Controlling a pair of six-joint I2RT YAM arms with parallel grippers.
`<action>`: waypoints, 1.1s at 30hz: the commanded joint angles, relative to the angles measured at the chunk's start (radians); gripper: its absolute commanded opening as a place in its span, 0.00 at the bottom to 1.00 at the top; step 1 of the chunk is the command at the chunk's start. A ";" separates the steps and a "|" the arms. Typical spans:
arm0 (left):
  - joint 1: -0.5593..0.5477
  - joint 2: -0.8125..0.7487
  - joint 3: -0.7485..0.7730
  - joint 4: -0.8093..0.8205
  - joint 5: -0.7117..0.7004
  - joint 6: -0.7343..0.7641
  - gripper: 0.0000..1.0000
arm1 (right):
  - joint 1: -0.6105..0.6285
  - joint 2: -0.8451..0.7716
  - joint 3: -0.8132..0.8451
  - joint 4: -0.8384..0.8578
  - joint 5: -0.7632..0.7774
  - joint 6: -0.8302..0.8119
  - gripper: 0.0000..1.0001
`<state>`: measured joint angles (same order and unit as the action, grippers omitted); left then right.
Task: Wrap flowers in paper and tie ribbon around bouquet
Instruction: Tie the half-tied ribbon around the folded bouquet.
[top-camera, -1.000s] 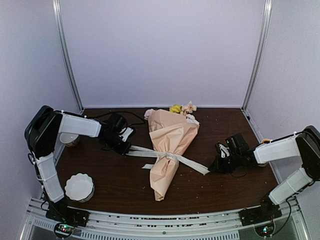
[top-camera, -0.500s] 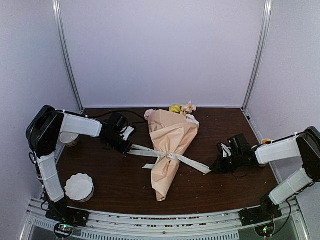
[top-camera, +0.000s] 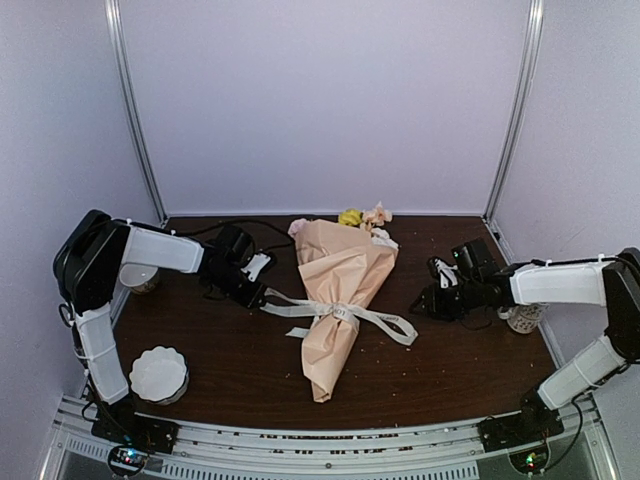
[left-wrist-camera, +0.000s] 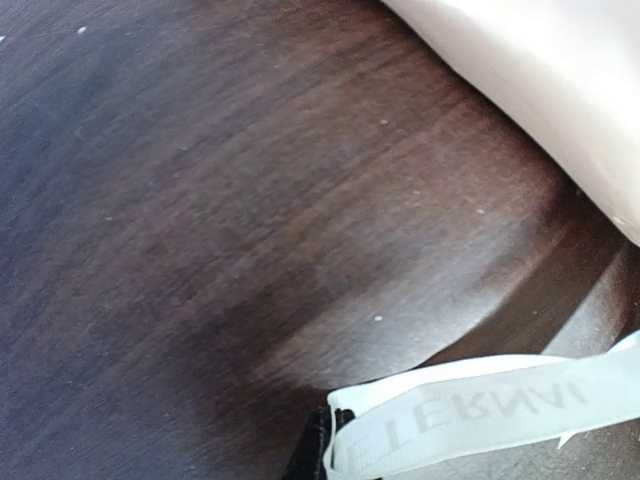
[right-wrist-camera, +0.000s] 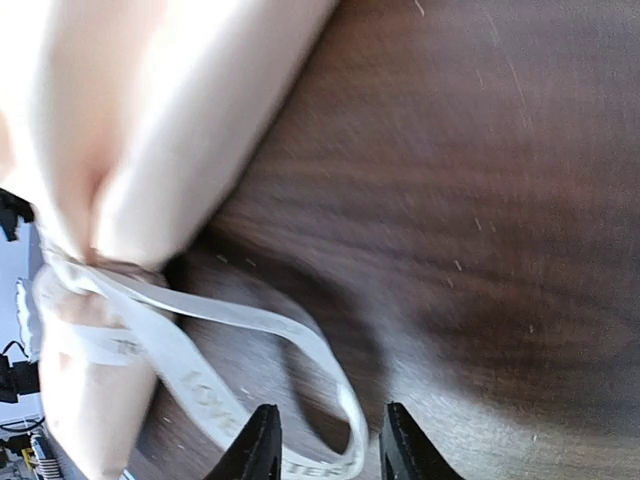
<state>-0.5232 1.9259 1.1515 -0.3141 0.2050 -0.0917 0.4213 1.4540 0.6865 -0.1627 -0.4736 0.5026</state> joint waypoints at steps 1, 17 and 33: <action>-0.008 0.028 -0.029 -0.030 0.044 0.020 0.04 | 0.056 -0.074 0.062 -0.005 0.056 -0.047 0.38; -0.009 0.045 -0.025 -0.039 0.050 0.026 0.04 | 0.441 0.218 0.440 -0.055 0.171 -0.259 0.49; -0.010 0.047 -0.030 -0.033 0.062 0.029 0.03 | 0.468 0.269 0.468 -0.107 0.307 -0.270 0.46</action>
<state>-0.5243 1.9289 1.1427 -0.2962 0.2520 -0.0761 0.8879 1.7100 1.1149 -0.2405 -0.2565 0.2481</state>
